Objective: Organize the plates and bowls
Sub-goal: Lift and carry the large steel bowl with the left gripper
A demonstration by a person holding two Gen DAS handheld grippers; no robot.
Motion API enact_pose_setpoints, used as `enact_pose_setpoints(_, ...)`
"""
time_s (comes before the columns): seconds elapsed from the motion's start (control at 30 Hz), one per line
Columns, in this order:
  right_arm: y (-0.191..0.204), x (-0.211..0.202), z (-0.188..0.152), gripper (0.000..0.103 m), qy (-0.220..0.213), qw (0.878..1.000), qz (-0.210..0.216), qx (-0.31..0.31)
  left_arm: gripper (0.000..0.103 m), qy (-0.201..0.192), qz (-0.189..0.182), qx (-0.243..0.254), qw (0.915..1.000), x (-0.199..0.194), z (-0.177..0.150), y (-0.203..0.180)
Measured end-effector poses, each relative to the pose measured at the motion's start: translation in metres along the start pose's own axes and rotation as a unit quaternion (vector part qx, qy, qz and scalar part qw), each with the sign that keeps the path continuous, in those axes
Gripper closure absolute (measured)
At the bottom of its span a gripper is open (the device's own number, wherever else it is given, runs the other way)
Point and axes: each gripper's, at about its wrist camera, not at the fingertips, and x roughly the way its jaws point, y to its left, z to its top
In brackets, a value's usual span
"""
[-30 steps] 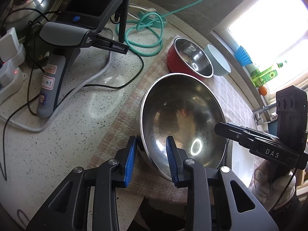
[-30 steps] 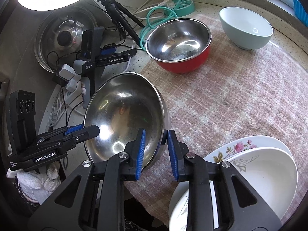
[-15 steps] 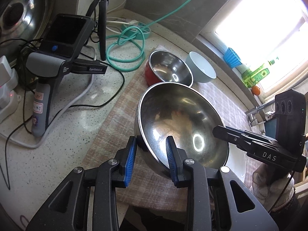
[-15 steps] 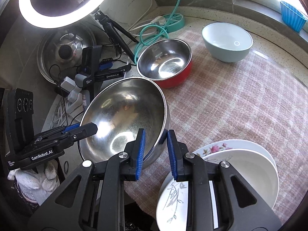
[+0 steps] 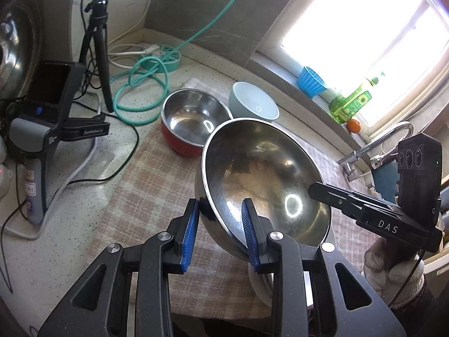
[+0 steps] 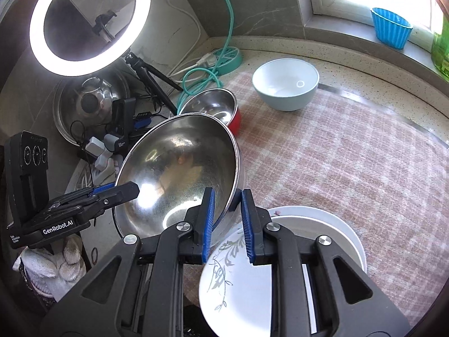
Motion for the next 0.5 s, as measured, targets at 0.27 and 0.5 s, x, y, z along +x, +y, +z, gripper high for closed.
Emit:
enact_pose_setpoints(0.27,-0.04,-0.047,-0.011,0.083,-0.034,0.998,-0.035,0.03,0.075,0.006,-0.033,0.048,0.9983,0.019,0.008,-0.054)
enact_pose_setpoints(0.5,-0.083,-0.085,-0.027,0.083,-0.054,0.994,-0.071,0.065,0.075,0.024,-0.063,0.088,0.9938,0.047,0.012,-0.107)
